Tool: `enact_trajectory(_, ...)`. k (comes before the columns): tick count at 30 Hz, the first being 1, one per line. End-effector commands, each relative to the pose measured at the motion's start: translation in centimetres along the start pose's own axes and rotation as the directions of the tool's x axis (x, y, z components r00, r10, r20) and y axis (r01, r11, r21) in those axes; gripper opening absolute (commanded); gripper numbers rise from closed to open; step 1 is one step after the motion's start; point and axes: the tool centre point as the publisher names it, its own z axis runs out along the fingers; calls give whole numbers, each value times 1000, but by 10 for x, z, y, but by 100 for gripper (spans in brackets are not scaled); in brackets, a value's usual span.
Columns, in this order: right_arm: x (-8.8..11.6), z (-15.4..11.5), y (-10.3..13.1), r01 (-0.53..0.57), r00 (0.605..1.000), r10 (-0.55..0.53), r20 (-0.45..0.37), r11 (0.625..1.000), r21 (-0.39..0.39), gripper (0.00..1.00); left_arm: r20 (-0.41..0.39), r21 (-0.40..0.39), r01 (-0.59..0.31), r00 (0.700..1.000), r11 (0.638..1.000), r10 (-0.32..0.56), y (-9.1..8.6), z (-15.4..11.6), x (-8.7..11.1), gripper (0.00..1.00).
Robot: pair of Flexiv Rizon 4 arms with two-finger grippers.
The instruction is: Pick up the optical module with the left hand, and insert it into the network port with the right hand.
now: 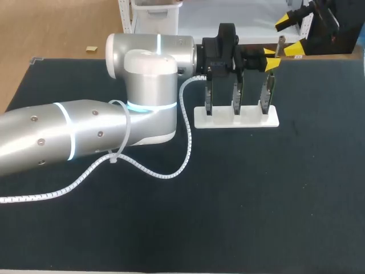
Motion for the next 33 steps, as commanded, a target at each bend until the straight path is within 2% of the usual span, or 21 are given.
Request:
enact_trajectory(1, -1, 2, -1, 1, 1000, -1, -1, 1000, -3, 100, -2, 5, 1, 1000, 1000, -1, 3, 1, 0, 0)
enact_trajectory(5, -2, 4, -1, 1, 1000, -1, 0, 1000, -4, 100, -2, 5, 1, 1000, 1000, -1, 3, 1, 0, 0)
enact_trajectory(6, -2, 4, -1, 1, 1000, -1, -1, 1000, -3, 88, -2, 5, 1, 1000, 1000, -1, 3, 1, 0, 0)
enact_trajectory(7, -2, 4, -1, 2, 1000, -2, -2, 1000, -4, 33, -2, 5, 1, 1000, 1000, -1, 3, 1, 0, 0)
enact_trajectory(8, -2, 4, -1, 2, 1000, -2, -2, 1000, -6, 0, -2, 5, 1, 1000, 1000, -1, 3, 1, 0, 0)
enact_trajectory(32, -1, 5, -5, 6, 1000, -6, -5, 1000, -19, 0, -2, 5, 1, 1000, 1000, -1, 3, 1, 0, 0)
enact_trajectory(33, -1, 6, -5, 7, 1000, -7, -5, 1000, -19, 0, -2, 5, 1, 1000, 1000, -1, 3, 1, 0, 42)
